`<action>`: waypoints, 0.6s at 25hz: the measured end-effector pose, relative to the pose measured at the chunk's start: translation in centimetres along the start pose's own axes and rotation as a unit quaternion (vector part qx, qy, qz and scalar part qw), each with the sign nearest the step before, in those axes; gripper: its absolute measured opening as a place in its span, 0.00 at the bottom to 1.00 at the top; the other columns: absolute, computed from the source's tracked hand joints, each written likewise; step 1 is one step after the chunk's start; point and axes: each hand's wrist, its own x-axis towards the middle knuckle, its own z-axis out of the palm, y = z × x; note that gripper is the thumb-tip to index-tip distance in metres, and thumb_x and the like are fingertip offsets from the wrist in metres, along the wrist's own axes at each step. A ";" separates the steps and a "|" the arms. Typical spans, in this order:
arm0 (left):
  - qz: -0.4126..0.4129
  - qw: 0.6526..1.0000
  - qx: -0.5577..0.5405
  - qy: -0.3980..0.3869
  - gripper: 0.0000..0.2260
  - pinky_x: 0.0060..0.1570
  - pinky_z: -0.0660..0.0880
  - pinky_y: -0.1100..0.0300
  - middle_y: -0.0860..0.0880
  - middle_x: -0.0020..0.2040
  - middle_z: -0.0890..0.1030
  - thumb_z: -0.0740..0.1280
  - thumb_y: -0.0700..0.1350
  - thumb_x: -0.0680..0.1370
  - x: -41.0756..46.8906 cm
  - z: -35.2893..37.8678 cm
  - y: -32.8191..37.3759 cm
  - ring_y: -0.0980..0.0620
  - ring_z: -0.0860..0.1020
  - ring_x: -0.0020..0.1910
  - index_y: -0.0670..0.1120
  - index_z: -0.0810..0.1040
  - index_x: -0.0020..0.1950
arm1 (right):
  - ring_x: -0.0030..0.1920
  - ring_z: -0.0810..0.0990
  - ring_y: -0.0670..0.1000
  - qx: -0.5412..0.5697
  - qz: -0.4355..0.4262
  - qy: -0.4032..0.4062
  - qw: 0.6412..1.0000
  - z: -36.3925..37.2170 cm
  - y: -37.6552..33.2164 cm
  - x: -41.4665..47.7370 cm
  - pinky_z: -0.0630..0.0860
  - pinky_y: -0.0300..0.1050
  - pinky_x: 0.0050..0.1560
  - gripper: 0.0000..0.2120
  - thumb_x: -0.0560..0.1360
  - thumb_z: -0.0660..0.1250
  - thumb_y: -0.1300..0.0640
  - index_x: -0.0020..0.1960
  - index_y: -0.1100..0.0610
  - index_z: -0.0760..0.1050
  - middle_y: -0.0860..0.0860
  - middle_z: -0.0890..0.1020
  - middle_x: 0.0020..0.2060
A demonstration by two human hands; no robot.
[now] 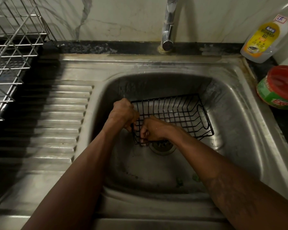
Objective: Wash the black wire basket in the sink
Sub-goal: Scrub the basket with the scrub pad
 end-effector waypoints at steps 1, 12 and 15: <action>0.000 1.000 0.005 -0.002 0.11 0.33 0.85 0.50 0.40 0.50 0.84 0.71 0.40 0.75 -0.1 0.0 0.2 0.41 0.86 0.40 0.43 0.79 0.57 | 0.45 0.79 0.39 -0.008 -0.003 -0.006 1.000 0.3 0.0 0.0 0.75 0.34 0.48 0.06 0.76 0.73 0.63 0.47 0.53 0.85 0.42 0.82 0.43; -0.033 0.998 0.026 -0.037 0.07 0.35 0.84 0.56 0.43 0.40 0.87 0.67 0.38 0.82 -0.5 -0.4 1.0 0.48 0.86 0.32 0.44 0.74 0.58 | 0.47 0.83 0.43 0.039 0.060 -0.060 0.996 -0.8 0.4 -0.5 0.82 0.40 0.50 0.07 0.77 0.72 0.64 0.46 0.52 0.84 0.45 0.84 0.45; -0.025 0.997 0.060 -0.045 0.07 0.47 0.85 0.52 0.44 0.44 0.87 0.69 0.37 0.80 -0.3 -0.2 0.8 0.47 0.87 0.40 0.40 0.77 0.57 | 0.47 0.82 0.45 0.071 0.065 0.111 0.989 -1.8 1.5 0.2 0.82 0.42 0.48 0.09 0.78 0.69 0.64 0.44 0.52 0.80 0.47 0.82 0.45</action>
